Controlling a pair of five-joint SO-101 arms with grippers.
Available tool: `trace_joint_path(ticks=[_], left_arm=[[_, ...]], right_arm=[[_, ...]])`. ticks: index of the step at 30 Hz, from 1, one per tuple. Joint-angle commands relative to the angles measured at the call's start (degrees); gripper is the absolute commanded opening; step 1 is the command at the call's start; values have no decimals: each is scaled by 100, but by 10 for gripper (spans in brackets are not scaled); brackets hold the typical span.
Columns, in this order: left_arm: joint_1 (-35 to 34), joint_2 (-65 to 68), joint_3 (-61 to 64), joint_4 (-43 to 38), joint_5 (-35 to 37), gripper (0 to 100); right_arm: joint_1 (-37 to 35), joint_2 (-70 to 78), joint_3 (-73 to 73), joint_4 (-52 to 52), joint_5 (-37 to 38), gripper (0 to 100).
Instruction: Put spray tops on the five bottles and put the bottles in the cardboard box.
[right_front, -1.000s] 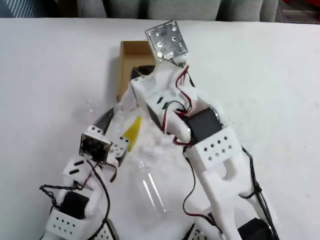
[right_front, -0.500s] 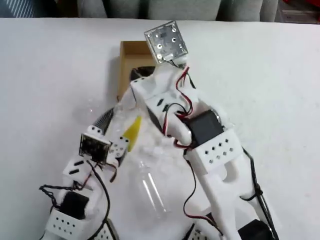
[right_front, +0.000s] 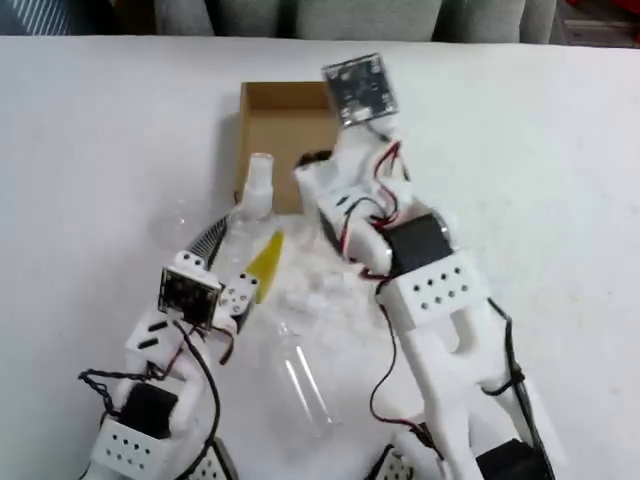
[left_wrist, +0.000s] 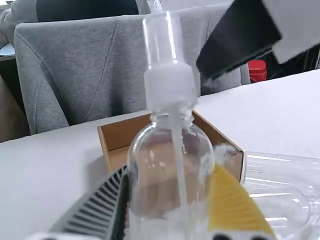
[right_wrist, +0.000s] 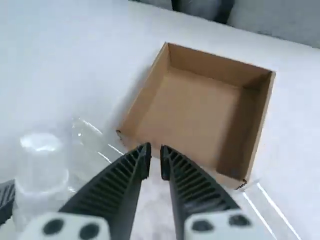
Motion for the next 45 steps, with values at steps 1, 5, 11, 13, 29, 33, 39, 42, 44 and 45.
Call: trace_joint_path(ticks=[1, 5, 11, 13, 29, 33, 39, 42, 44, 45], left_arm=[[48, -127, -35, 9, 9, 28], [48, -127, -35, 9, 9, 28], [48, -127, -35, 9, 9, 28], [48, -127, -35, 9, 9, 28], [48, -127, -35, 9, 9, 28], [48, -127, -35, 9, 9, 28], [48, -127, -35, 97, 0, 28], [48, -127, -35, 97, 0, 28], [48, -127, -35, 97, 0, 28], [48, -127, -35, 97, 0, 28]], right_arm=[[-330, -259, 26, -382, -35, 16], [-523, -251, 70, -505, -35, 16], [-497, -330, 70, -286, -35, 16], [-532, -462, 79, -48, -44, 16], [-365, -1244, -167, -268, 0, 16], [-567, -532, -976, -303, 0, 16], [-760, 681, -2215, -145, 0, 16], [-787, 936, -2321, 400, -9, 16], [-804, 936, -2330, 734, -26, 16], [-796, 892, -2347, 884, -35, 16]])
